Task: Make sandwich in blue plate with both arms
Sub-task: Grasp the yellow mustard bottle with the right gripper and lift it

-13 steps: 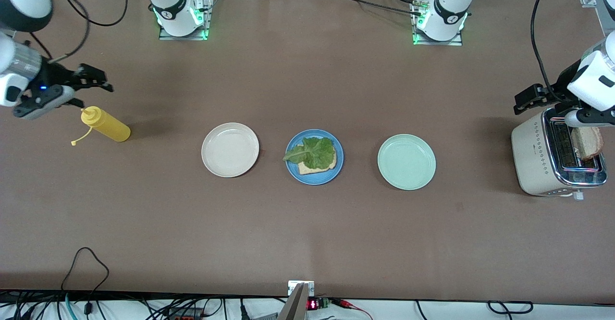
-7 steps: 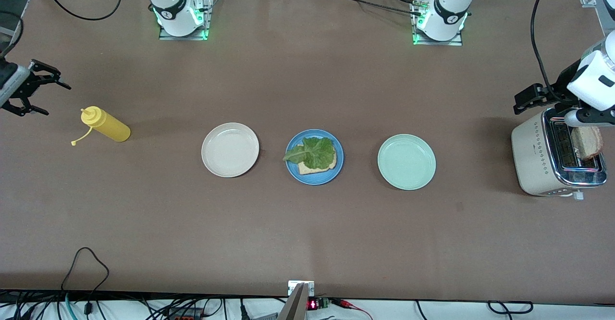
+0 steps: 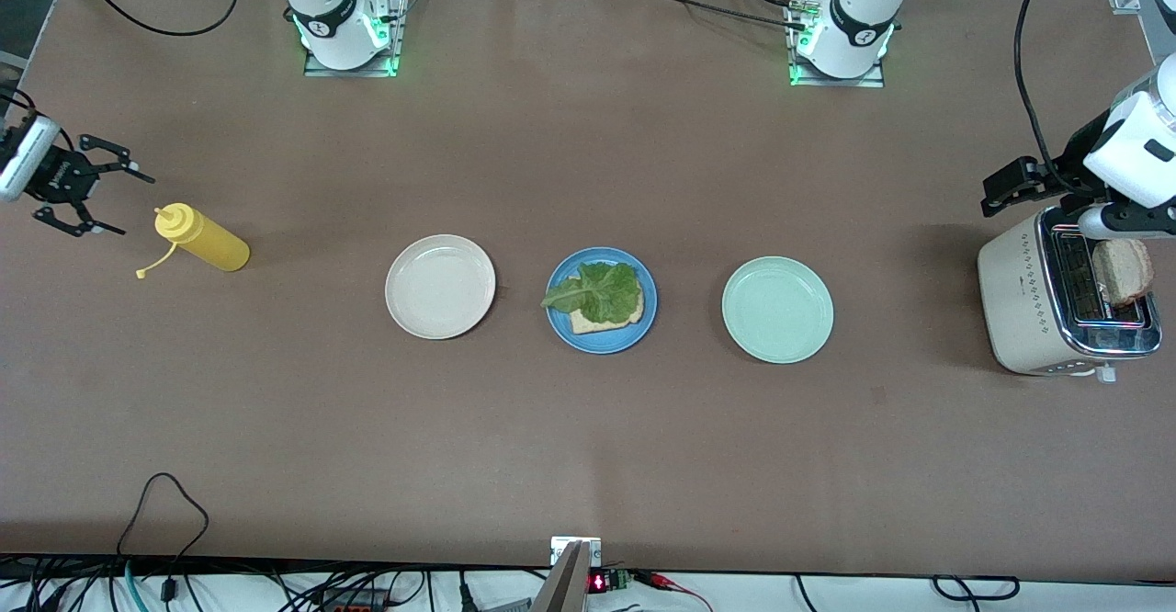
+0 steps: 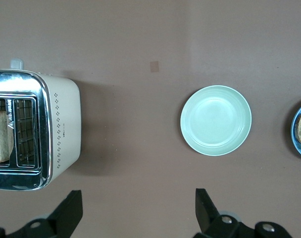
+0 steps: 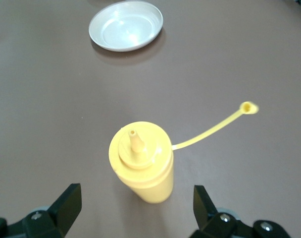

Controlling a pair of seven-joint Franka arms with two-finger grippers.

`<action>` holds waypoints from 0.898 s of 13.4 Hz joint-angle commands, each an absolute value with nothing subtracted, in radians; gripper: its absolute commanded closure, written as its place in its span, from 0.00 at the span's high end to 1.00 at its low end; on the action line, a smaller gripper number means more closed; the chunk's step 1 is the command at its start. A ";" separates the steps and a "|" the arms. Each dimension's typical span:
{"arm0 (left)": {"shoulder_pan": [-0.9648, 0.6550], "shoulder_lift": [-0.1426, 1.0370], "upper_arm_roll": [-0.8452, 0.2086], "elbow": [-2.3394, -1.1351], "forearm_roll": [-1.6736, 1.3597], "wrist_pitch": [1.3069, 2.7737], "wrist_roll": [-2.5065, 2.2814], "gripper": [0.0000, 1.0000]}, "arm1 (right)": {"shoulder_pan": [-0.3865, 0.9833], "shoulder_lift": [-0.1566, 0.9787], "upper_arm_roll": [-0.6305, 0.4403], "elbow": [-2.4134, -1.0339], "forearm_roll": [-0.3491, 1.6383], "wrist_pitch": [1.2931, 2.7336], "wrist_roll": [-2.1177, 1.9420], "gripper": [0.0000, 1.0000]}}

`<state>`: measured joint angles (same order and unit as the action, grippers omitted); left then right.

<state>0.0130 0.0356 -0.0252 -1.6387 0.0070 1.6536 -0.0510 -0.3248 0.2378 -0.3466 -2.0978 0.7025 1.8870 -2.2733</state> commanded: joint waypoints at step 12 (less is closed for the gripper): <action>0.018 0.032 -0.018 -1.626 -0.005 1.634 -0.023 1.00 | -0.433 0.679 -0.333 -1.901 1.006 1.703 -2.641 1.00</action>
<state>0.0159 0.0354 -0.0223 -1.6384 0.0070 1.6499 -0.0487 -0.4046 0.6164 -0.3461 -1.9507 0.9637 1.7565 -2.6065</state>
